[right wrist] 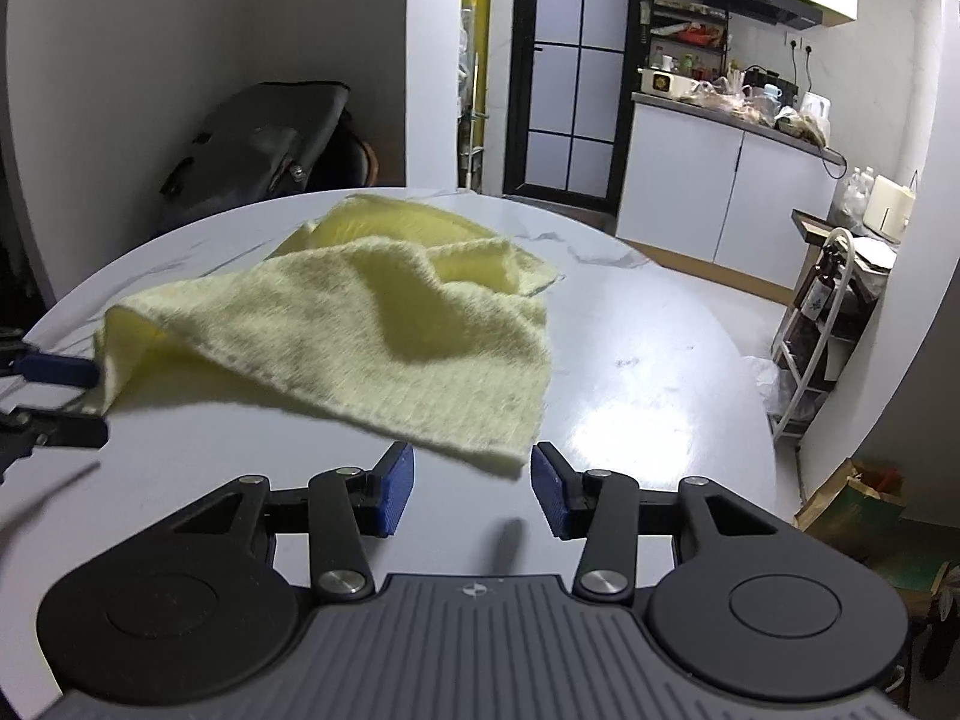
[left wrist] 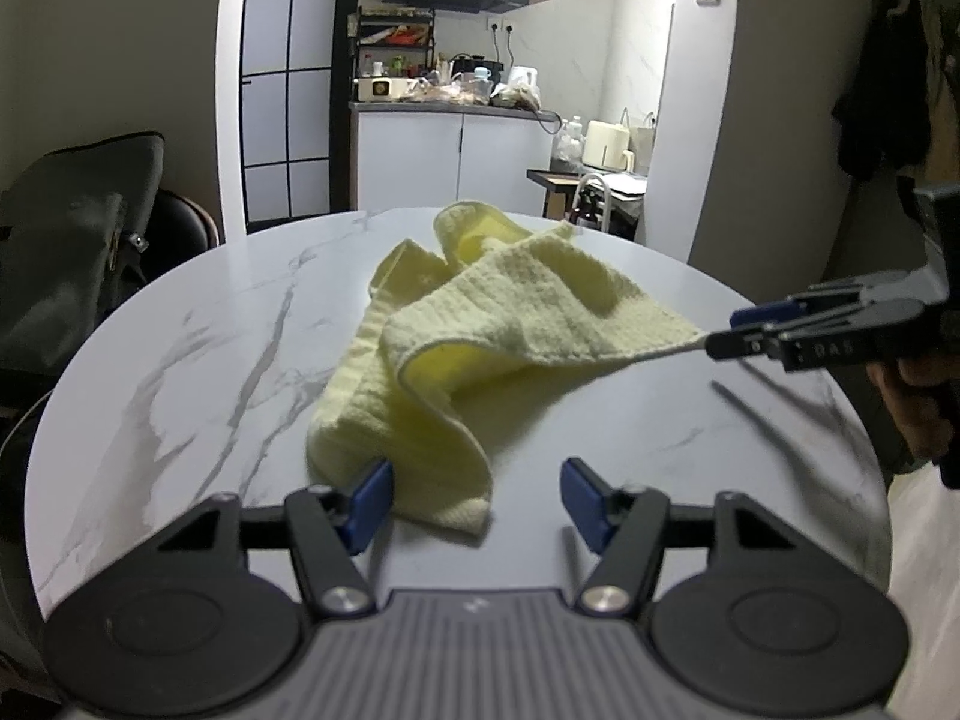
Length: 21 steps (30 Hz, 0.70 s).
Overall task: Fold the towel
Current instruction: 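Close the left tool on one towel corner while the right tool grasps another corner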
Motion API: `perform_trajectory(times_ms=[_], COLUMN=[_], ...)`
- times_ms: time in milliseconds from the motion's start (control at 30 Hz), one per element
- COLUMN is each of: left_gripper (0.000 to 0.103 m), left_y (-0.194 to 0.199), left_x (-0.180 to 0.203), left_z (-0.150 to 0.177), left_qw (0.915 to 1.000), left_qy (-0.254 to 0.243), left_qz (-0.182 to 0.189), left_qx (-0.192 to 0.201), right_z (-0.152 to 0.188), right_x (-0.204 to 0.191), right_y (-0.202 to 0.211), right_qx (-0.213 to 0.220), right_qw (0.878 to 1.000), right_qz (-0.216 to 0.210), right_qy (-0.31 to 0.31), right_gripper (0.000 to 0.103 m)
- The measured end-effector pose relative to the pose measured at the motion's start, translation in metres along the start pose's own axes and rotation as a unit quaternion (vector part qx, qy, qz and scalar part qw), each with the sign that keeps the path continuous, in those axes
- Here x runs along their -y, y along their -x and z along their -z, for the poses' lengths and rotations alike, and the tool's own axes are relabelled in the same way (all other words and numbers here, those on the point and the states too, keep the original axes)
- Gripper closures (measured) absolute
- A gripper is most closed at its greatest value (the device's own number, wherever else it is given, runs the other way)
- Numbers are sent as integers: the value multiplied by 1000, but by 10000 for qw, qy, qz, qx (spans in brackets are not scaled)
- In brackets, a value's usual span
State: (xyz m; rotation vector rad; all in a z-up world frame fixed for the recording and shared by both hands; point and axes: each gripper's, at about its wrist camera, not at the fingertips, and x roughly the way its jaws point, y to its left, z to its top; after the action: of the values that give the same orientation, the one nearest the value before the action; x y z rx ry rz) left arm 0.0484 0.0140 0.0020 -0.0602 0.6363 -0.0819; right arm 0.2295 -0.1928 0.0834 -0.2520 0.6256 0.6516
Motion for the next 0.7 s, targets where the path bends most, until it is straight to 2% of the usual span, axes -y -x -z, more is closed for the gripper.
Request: perform_trajectory(times_ms=[233,367,433,533,633,700], left_gripper=[43,59,63,63,65,77], left_y=[1,1,2,3,4,5], left_x=[0,-2,-2,-3,-6,-9], left_z=[1,0,2,3,4,4], left_qw=[10000,9997,9995,9995,9996,9994], left_qy=[-42,25,9,42,107,181], left_qz=[-70,-229,-305,-309,-258,-263], left_qx=[-32,-4,29,75,91,106], right_z=[-7,-6,-6,-7,-7,-5], right_x=[1,1,1,2,0,1], right_y=[-15,-24,-27,-28,-28,-26], right_qx=[-50,-85,-81,-115,-114,-57], right_qw=[9999,9998,9998,9998,9997,9997], right_qz=[-114,-167,-184,-175,-194,-252], right_qy=[66,44,20,10,38,23], right_gripper=[53,52,51,51,56,67])
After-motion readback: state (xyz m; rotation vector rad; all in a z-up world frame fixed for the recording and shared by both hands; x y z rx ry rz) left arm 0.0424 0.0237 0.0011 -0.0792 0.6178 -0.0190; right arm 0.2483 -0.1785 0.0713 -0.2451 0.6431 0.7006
